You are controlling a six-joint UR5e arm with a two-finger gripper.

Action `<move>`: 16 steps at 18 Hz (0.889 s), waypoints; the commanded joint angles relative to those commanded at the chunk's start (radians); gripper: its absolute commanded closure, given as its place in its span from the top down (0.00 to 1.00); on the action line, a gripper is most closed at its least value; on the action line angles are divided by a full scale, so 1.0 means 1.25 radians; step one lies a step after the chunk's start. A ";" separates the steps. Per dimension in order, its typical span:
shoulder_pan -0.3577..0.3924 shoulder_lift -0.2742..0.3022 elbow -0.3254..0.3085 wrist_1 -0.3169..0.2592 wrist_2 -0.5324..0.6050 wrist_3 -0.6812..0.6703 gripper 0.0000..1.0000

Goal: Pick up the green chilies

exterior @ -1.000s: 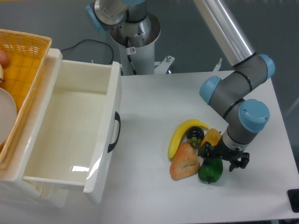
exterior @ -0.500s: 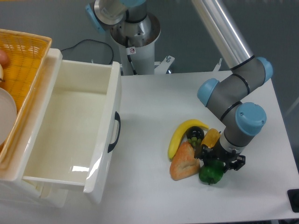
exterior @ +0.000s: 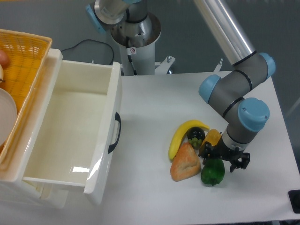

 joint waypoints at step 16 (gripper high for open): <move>-0.009 -0.021 0.001 0.018 0.004 0.000 0.75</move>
